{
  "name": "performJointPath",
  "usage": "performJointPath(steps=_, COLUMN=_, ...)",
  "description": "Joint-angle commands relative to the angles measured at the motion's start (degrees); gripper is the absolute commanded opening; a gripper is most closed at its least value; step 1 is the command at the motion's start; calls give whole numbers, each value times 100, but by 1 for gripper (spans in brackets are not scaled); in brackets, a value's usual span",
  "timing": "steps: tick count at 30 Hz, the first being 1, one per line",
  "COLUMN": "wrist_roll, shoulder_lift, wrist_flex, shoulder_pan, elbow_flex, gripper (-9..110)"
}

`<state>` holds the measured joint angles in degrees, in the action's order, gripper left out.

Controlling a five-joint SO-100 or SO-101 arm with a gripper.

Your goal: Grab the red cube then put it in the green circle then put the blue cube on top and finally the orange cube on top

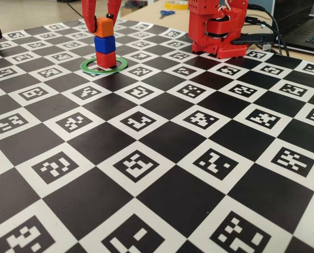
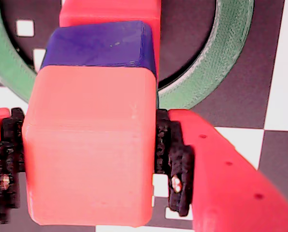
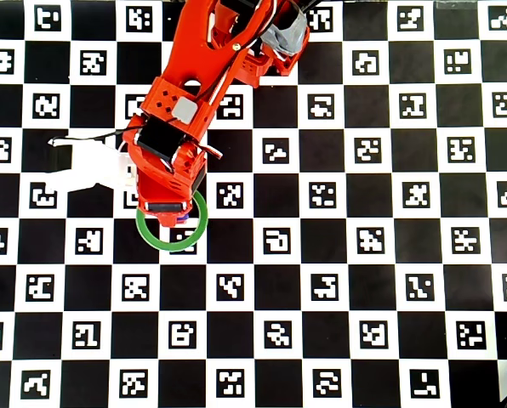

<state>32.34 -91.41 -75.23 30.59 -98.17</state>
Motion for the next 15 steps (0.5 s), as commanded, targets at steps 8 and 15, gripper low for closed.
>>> performJointPath(steps=8, wrist_roll=79, shoulder_lift=-738, wrist_flex=-167, shoulder_pan=-70, elbow_flex=44, gripper=40)
performJointPath(steps=15, wrist_roll=-70, shoulder_lift=-940, wrist_flex=-580, shoulder_pan=-79, elbow_flex=527, gripper=41)
